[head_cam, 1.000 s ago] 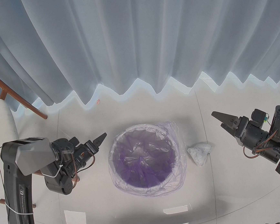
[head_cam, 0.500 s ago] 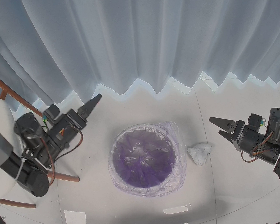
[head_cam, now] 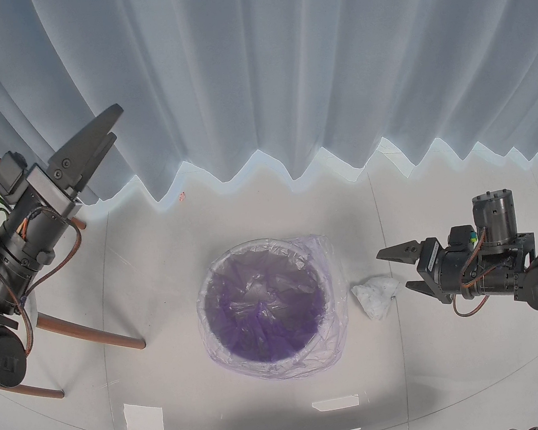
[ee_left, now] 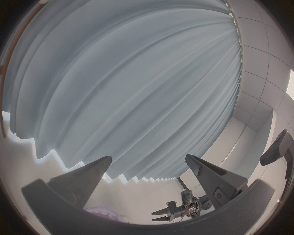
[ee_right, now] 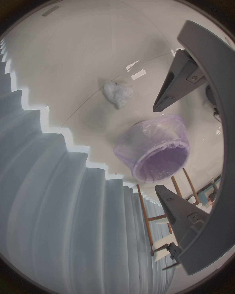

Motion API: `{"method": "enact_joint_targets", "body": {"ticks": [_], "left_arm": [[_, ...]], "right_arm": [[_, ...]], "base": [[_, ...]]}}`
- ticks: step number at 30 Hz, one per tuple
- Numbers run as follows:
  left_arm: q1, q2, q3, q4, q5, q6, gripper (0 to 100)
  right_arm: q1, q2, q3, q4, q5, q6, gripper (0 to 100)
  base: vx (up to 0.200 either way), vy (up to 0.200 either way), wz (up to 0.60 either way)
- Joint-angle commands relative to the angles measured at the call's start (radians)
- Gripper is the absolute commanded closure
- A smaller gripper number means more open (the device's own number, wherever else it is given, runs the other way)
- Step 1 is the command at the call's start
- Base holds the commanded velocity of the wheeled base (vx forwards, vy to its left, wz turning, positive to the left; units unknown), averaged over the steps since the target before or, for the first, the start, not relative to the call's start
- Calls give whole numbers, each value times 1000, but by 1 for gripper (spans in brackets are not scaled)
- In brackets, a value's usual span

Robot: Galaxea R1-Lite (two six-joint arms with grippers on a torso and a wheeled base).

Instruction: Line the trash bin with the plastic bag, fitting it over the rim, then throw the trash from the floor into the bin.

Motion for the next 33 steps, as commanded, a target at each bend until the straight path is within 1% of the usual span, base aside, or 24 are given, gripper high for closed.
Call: {"method": "enact_joint_targets", "body": {"ticks": [1, 4, 5, 6, 9, 10, 12, 13, 14, 17, 20, 21, 23, 24, 25, 27, 33], "left_arm": [[31, -126, -21, 59, -16, 1, 0], [42, -145, -30, 77, -16, 1, 0], [46, -165, -36, 97, -18, 1, 0], [46, -166, -36, 98, -16, 1, 0], [46, -181, -27, 101, -18, 0, 0], [46, -181, -25, 101, -18, 0, 0], [46, -180, -25, 101, -18, 0, 0], [46, -180, -25, 101, -18, 0, 0], [46, -178, -24, 100, -18, 0, 0], [46, -180, -16, 94, -19, 0, 0], [45, -180, -2, 92, -24, 1, 0], [45, -180, 1, 94, -30, 1, 0], [46, -178, 21, 92, -79, -2, 0], [46, -178, 22, 92, -82, -2, 0], [49, -178, 32, 92, -101, -2, 0], [54, -178, 38, 91, -108, -4, 0], [54, -177, 47, 92, -124, -7, 0]], "right_arm": [[28, 67, -220, 234, -5, -37, 0], [27, 106, -252, 259, -14, -46, 0], [19, 156, -270, 262, -39, -69, 0], [19, 161, -272, 262, -42, -73, 0], [19, 256, -283, 257, -135, -151, 0], [19, 291, -281, 254, -180, -186, 0], [21, 343, -281, 251, -227, -232, 0], [21, 362, -283, 247, -238, -243, 0], [21, 397, -284, 217, -256, -258, 0], [28, 465, -275, 107, -275, -283, 0], [45, 537, -276, 43, -287, -335, 0], [47, 549, -279, 36, -293, -349, 0], [50, 595, -296, 32, -322, -398, 0], [50, 597, -298, 32, -324, -399, 0], [50, 632, -324, 32, -333, -422, 0], [50, 673, -352, 30, -347, -430, 0], [59, 712, -408, 3, -350, -433, 0]], "base": [[0, -200, 0], [0, -200, 0], [0, -200, 0], [0, -200, 0], [0, -200, 0], [0, 0, 0], [0, 0, 0], [0, 0, 0], [0, 0, 0], [0, 0, 0], [0, 0, 0], [0, 0, 0], [0, 0, 0], [0, 0, 0], [0, 0, 0], [0, 0, 0], [-200, 0, 0]]}}
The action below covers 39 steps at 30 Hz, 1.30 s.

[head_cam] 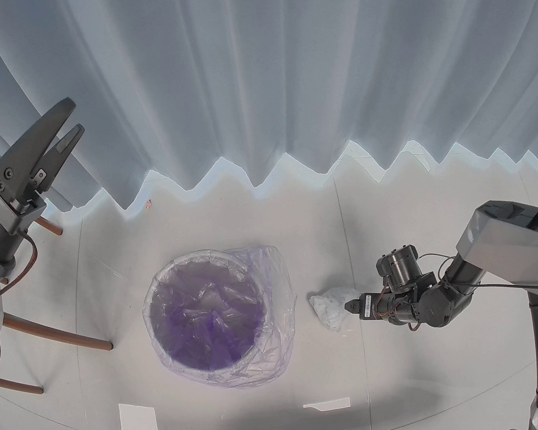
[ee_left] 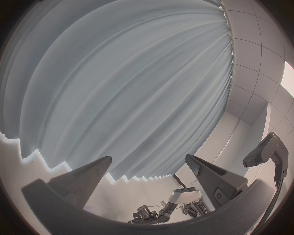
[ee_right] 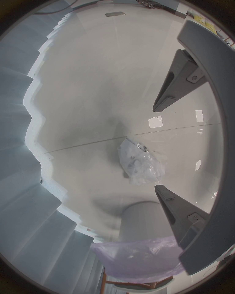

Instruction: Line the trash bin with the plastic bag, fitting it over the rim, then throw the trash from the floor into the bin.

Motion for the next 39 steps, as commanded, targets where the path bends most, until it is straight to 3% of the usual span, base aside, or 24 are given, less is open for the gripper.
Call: {"method": "enact_joint_targets", "body": {"ticks": [1, 9, 23, 39], "left_arm": [[2, 1, 15, -2, -19, -3, 0], [3, 4, 23, -5, -34, 6, 0], [3, 4, 36, -11, -39, 6, 0], [2, 4, 44, -13, -39, 6, 0]], "right_arm": [[16, 73, -53, -3, -2, -2, 0], [33, 154, -226, 25, -5, -14, 0], [1, 244, -516, 212, -3, 30, 0], [4, 332, -673, 224, 0, 82, 0]], "base": [[-200, 0, 0], [-200, 0, 0], [0, 0, 0], [0, 0, 0]]}}
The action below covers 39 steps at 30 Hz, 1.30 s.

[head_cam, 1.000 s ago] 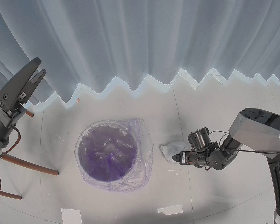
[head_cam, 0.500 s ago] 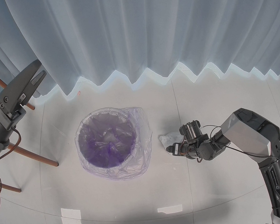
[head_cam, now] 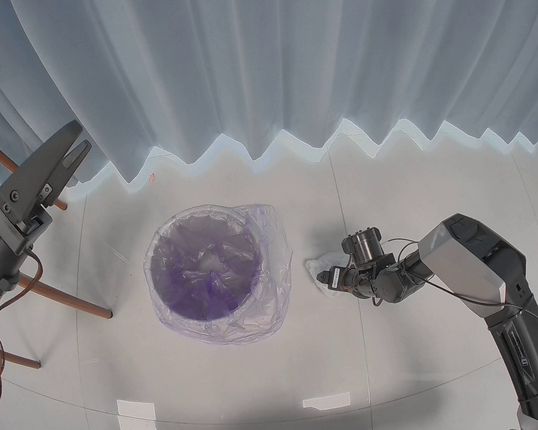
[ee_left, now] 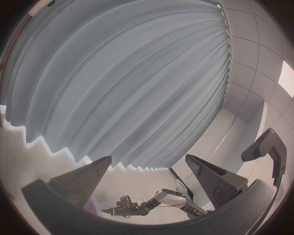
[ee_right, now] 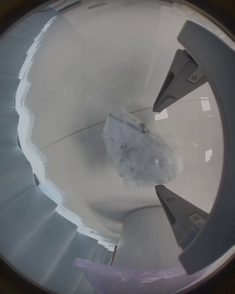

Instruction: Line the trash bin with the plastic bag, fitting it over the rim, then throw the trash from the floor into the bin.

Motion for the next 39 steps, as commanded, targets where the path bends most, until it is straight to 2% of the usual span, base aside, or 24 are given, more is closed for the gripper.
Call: {"method": "enact_joint_targets", "body": {"ticks": [1, 9, 10, 16, 21, 23, 24, 25, 26, 30, 31, 32, 34, 37, 38, 39], "left_arm": [[0, 2, 0, -1, 0, 0, 0], [0, 4, 0, -1, 0, 0, 0], [0, 4, 0, -1, 0, 0, 0], [0, 4, 0, -1, 0, 1, 0], [0, 2, 0, -1, 0, 0, 0], [0, -1, 0, -1, 0, 0, 0], [0, -1, 0, -1, 0, 0, 0], [0, -2, 0, -1, 0, 0, 0], [0, -2, 0, -1, 0, 0, 0], [0, -4, -1, 1, -7, 0, 0], [0, -4, -1, 1, -7, 0, 0], [0, -4, 0, 2, -27, 0, 0], [2, -7, 3, 7, -49, 0, 0], [2, -7, 22, 2, -63, 0, 0], [0, -7, 23, 2, -63, 0, 0], [2, -10, 34, 9, -63, 0, 0]], "right_arm": [[7, 41, -57, 1, 0, 13, 0], [21, 87, -118, 1, 0, 13, 0], [21, 89, -120, 1, 0, 13, 100], [23, 83, -112, -1, 0, 30, 100], [21, -5, -52, -1, 0, 134, 100], [15, -128, 70, -2, 9, 211, 100], [15, -152, 101, -4, 17, 222, 100], [14, -233, 201, -13, 48, 246, 100], [14, -252, 225, -15, 55, 249, 100], [24, -597, 658, -142, 147, 286, 100], [24, -609, 672, -150, 150, 286, 100], [35, -741, 822, -239, 189, 286, 100], [58, -881, 957, -314, 207, 280, 100], [124, -1085, 1084, -340, 218, 268, 100], [127, -1094, 1089, -340, 219, 266, 100], [173, -1198, 1135, -337, 224, 263, 100]], "base": [[0, 0, 0], [0, 0, 0], [0, 0, 0], [0, 0, 0], [0, 0, 0], [0, 0, 0], [0, 0, 0], [0, 0, 0], [0, 0, 0], [0, 0, 0], [0, 0, 0], [0, 0, 0], [0, 0, 0], [0, 0, 0], [0, 0, 0], [0, 0, 0]]}}
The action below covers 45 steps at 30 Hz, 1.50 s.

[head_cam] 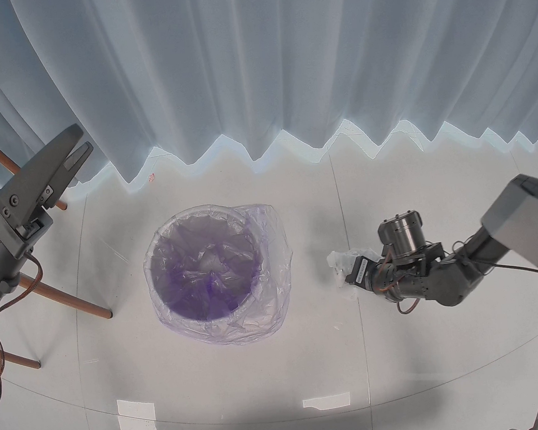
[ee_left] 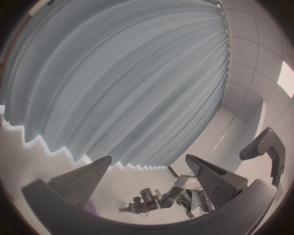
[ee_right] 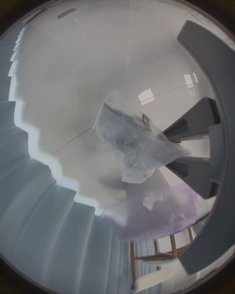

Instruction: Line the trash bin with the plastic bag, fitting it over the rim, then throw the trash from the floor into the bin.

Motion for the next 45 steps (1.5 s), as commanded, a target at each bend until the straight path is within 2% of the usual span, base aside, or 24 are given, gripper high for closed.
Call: {"method": "enact_joint_targets", "body": {"ticks": [1, 3, 6, 12, 15, 16, 26, 33, 39, 41, 42, 43, 45], "left_arm": [[1, -9, 36, 8, -40, -1, 0], [3, -8, 44, 8, -42, -1, 0], [3, -5, 47, 10, -42, 1, 0], [-9, 6, 67, 8, -42, 1, 0], [-8, 14, 64, 8, -46, 1, 0], [-3, 20, 61, 8, -57, -1, 0], [-8, 18, 73, 10, -74, -2, 0], [-8, 10, 76, 4, -73, -2, 0], [-16, 15, 81, 1, -76, -2, 0], [-34, 14, 84, 2, -76, -2, 0], [-34, 14, 84, 2, -76, -2, 0], [-51, 14, 91, 1, -76, -2, 0], [-63, 15, 99, -1, -74, -2, 0]], "right_arm": [[154, -781, 574, -180, 106, 24, 100], [185, -848, 606, -181, 106, 20, 100], [181, -913, 600, -183, 114, 14, 100], [181, -903, 555, -183, 233, 13, 100], [185, -882, 537, -183, 256, 11, 100], [186, -839, 485, -183, 273, 7, 100], [195, -715, 494, -216, 272, 16, 100], [200, -538, 505, -400, 256, 17, 100], [200, -321, 509, -692, 121, 20, 100], [200, -228, 508, -818, 92, 19, 100], [200, -228, 508, -818, 92, 19, 100], [200, -159, 506, -916, 74, 17, 100], [200, -84, 490, -1016, 58, 19, 100]], "base": [[0, 0, 0], [0, 0, 0], [200, 0, 0], [200, 0, 0], [200, 0, 0], [0, 200, 0], [0, 200, 0], [0, 200, 0], [0, 200, 0], [0, 0, 0], [0, 0, 0], [0, 0, 0], [0, 0, 0]]}}
